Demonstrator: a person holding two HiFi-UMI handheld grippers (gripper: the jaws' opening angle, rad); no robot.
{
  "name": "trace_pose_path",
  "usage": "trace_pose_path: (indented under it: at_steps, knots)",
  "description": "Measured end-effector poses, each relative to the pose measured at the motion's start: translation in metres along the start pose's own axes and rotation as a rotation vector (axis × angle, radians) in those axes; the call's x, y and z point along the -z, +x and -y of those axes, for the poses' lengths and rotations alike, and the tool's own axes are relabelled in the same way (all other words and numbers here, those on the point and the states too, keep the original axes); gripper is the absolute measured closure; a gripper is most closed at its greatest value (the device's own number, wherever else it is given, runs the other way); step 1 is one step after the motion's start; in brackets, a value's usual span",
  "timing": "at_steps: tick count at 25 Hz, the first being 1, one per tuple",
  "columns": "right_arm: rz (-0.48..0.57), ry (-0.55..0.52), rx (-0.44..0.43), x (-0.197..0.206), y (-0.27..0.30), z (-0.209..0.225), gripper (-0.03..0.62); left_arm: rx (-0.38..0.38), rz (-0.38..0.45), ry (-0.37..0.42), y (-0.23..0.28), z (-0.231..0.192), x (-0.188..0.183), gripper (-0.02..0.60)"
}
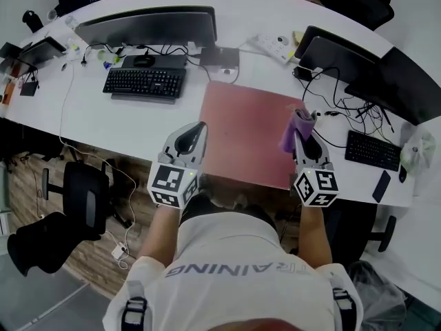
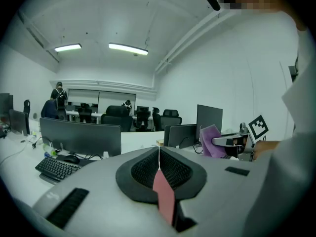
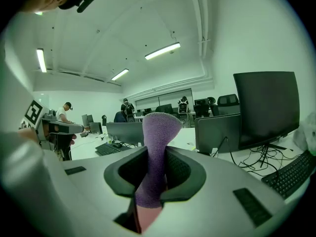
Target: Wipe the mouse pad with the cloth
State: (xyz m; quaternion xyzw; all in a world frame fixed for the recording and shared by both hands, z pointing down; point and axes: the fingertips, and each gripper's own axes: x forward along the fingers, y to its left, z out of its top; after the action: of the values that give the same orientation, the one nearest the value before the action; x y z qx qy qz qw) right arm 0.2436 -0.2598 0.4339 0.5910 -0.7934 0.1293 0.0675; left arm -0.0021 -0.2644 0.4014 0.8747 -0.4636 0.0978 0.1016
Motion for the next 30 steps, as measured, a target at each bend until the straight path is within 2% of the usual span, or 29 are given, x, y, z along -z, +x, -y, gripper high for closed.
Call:
trace_pose_path:
  at_steps: [6,13,18,22,26,30]
  knots:
    - [-0.036,0.009,0.074,0.002,0.046,-0.023,0.499,0.062,-0.008,-0.021,0.026,-0.059,0.003,0.549]
    - [-0.120,-0.007,0.025,0.023,0.146,-0.102,0.499,0.083,-0.050,-0.043,0.044,-0.155,0.027,0.549]
    - [-0.252,0.034,-0.075,0.069,0.222,-0.164,0.499,0.077,-0.072,-0.116,0.036,-0.207,0.044,0.549]
    - [-0.353,0.079,-0.136,0.110,0.281,-0.202,0.499,0.068,-0.084,-0.126,0.030,-0.228,0.057,0.549]
    - [-0.436,0.100,-0.138,0.146,0.326,-0.220,0.499,0.066,-0.103,-0.160,0.029,-0.241,0.071,0.549]
    - [-0.524,0.084,-0.097,0.186,0.355,-0.216,0.499,0.062,-0.118,-0.178,0.030,-0.250,0.081,0.549]
